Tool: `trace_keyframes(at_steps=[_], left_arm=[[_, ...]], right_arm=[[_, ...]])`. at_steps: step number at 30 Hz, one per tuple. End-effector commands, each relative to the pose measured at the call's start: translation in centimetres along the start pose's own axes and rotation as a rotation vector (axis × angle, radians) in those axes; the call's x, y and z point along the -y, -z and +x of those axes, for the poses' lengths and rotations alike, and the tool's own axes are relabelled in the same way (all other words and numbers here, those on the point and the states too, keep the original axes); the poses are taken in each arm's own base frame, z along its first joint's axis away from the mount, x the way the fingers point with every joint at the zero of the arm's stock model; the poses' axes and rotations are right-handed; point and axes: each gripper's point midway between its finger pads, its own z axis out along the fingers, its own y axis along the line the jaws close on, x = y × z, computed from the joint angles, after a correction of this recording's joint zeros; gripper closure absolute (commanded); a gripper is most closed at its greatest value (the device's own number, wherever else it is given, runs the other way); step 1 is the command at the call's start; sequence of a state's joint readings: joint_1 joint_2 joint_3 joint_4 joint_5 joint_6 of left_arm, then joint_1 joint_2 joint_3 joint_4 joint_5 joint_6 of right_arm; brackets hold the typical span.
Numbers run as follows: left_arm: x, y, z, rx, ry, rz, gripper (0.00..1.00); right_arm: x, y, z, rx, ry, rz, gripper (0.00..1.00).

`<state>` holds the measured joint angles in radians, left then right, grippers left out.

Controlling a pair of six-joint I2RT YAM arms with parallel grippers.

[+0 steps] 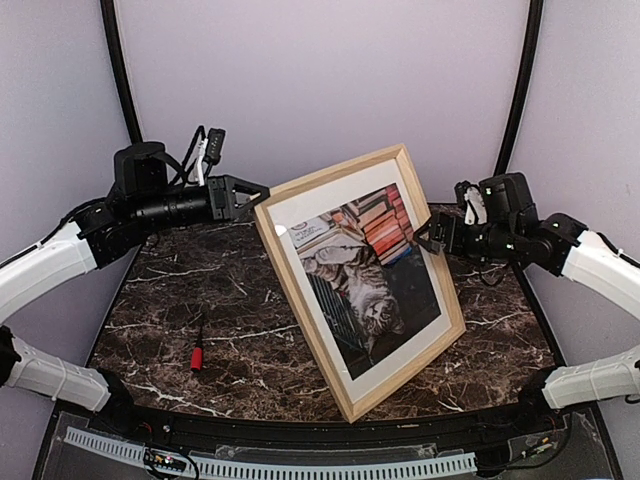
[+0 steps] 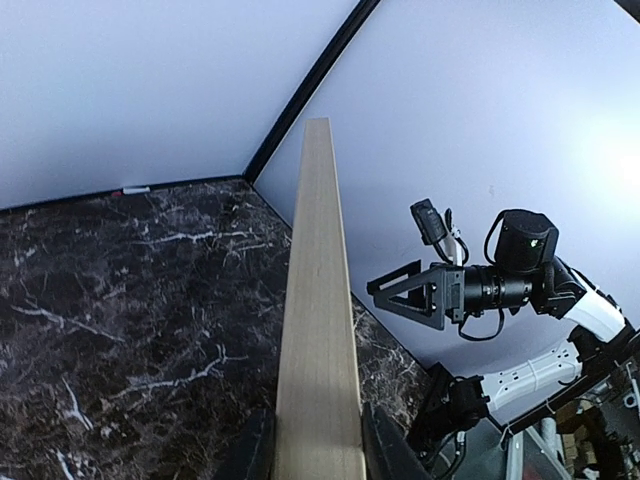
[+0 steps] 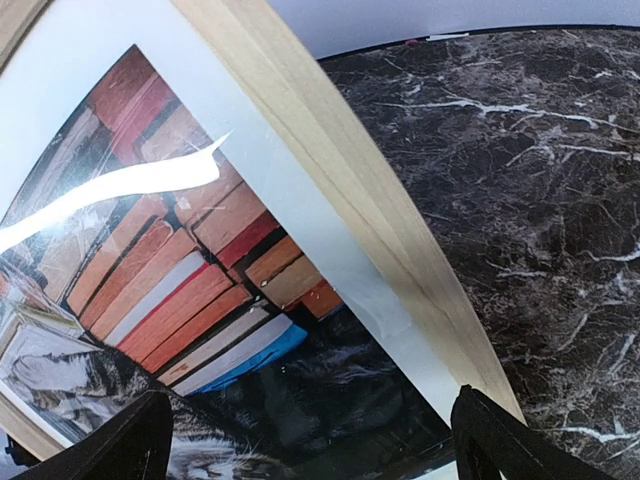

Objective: Take the photo out of the frame
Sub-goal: Turn over the photo frame at the center of the board.

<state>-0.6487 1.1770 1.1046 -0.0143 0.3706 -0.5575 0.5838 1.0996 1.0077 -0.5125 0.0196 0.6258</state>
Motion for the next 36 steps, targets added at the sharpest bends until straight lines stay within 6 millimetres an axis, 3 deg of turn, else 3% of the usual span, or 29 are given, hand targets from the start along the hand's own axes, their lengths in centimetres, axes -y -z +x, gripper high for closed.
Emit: trace_keyframes(at_steps=[1, 9, 15, 21, 25, 30, 35, 36], left_arm=[[0.7, -0.1, -4.1, 0.113, -0.229, -0.020, 1.00], [-0.2, 0.3, -6.9, 0.174, -0.340, -0.139, 1.00], [-1.2, 0.4, -8.7, 0.187, -0.379, -0.245, 1.00], [1.7, 2.9, -14.1, 0.309, -0.554, -0.296, 1.00], [3.5, 3.6, -16.2, 0.319, -0.688, -0.301, 1.00], [6.2, 3.9, -15.8, 0.290, -0.743, -0.182, 1.00], [7.1, 2.2, -12.5, 0.230, -0.726, -0.071, 1.00], [6.8, 1.3, -10.9, 0.200, -0.718, -0.063, 1.00]], right_arm=[[-2.0, -0.1, -1.4, 0.043, 0.061, -0.094, 0.01], [-1.6, -0.7, -1.5, 0.052, 0.078, -0.079, 0.01], [-1.2, -0.3, -2.9, 0.101, 0.041, -0.037, 0.01], [-4.3, -0.2, -4.8, 0.103, -0.045, -0.153, 0.01], [-6.4, 0.6, -6.5, 0.126, -0.068, -0.230, 0.01], [-8.9, 2.2, -7.6, 0.132, -0.153, -0.358, 0.01], [-10.9, 3.3, -7.5, 0.100, -0.343, -0.526, 0.01], [-11.3, 3.4, -7.5, 0.097, -0.382, -0.560, 0.01]])
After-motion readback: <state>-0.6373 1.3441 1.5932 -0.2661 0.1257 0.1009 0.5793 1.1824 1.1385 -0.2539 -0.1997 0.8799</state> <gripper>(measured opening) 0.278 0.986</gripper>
